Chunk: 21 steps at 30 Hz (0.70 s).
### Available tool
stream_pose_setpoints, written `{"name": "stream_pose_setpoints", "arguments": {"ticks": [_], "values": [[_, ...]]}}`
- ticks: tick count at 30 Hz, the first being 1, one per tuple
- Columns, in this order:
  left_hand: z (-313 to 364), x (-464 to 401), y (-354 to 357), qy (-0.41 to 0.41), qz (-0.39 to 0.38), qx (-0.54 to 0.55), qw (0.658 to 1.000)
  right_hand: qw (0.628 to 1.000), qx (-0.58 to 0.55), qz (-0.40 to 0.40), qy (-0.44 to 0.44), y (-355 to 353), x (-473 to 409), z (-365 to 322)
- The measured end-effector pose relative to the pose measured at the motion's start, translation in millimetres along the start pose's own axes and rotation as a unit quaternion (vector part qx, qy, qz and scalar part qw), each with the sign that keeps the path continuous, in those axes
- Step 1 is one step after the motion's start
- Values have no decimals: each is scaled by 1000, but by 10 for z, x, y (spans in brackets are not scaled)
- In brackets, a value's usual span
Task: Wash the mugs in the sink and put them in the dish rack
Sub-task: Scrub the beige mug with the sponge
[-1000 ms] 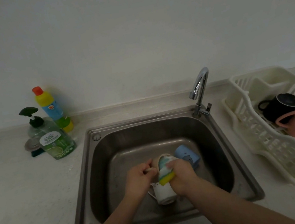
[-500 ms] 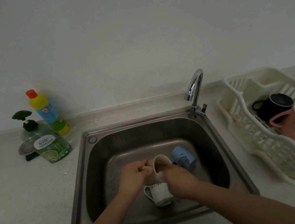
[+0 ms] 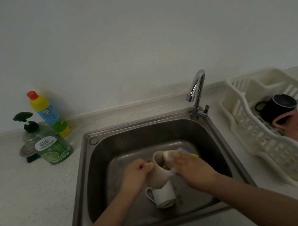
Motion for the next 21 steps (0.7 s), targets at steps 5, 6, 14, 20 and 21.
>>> {"name": "stream_pose_setpoints", "arguments": {"ticks": [5, 6, 14, 20, 21], "values": [[-23, 7, 7, -96, 25, 144, 985, 914, -330, 154, 176, -139, 233, 201], [-9, 8, 32, -97, 26, 149, 984, 916, -339, 150, 154, -125, 210, 53], [72, 5, -77, -76, 45, 89, 992, 982, -123, 135, 41, -2, 399, -52], [32, 80, 35, -76, 18, 152, 985, 991, -23, 94, -88, -140, 265, -457], [20, 85, 22, -72, 19, 149, 986, 988, 5, 110, -104, -118, 342, -442]]}}
Point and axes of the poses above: each hand's wrist, its own x-axis away from the middle knuckle, its own y-axis out of the palm, z = x × y, the point moved 9 cm from there along -x, towards the middle knuckle, and after that the axes turned 8 degrees about -z, right-handed, at the moved point
